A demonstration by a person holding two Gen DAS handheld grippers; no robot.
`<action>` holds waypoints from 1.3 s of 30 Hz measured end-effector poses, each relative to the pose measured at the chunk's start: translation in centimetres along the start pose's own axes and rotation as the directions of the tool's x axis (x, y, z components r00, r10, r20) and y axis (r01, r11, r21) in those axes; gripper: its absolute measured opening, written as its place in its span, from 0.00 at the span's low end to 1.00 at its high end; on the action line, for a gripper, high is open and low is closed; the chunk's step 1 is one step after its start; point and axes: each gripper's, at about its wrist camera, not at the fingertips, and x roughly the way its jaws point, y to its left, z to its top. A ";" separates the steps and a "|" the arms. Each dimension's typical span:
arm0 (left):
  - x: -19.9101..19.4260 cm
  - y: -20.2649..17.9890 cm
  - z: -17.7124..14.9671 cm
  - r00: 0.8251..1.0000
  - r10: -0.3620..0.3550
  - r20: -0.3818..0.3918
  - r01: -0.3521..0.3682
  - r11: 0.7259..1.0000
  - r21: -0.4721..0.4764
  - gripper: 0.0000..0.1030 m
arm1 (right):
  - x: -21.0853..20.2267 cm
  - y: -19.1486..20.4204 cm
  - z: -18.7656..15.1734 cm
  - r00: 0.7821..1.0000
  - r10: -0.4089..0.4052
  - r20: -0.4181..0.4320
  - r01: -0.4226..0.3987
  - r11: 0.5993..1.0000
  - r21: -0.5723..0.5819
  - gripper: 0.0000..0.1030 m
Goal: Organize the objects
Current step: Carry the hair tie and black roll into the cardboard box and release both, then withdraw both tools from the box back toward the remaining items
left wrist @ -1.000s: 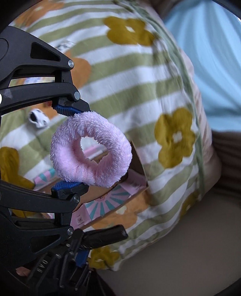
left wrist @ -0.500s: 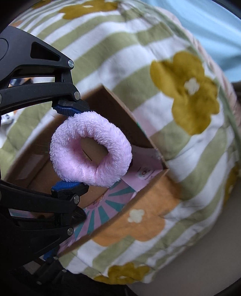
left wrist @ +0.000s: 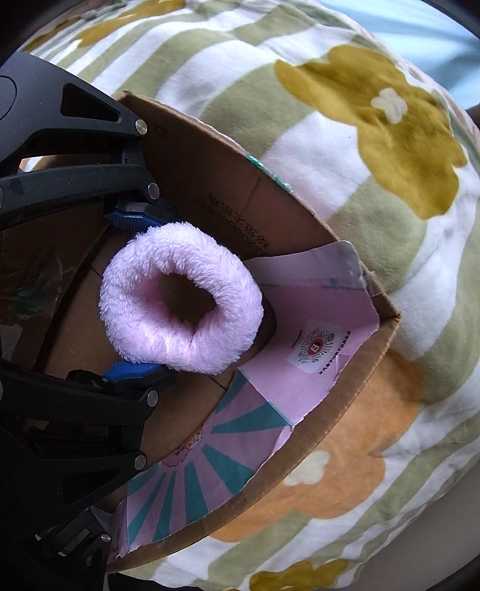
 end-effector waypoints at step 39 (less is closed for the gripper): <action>-20.0 2.3 -8.9 0.973 0.025 0.230 0.015 0.985 -0.175 1.00 | -15.9 6.1 -3.1 0.981 0.073 0.180 -0.065 0.997 -0.051 0.99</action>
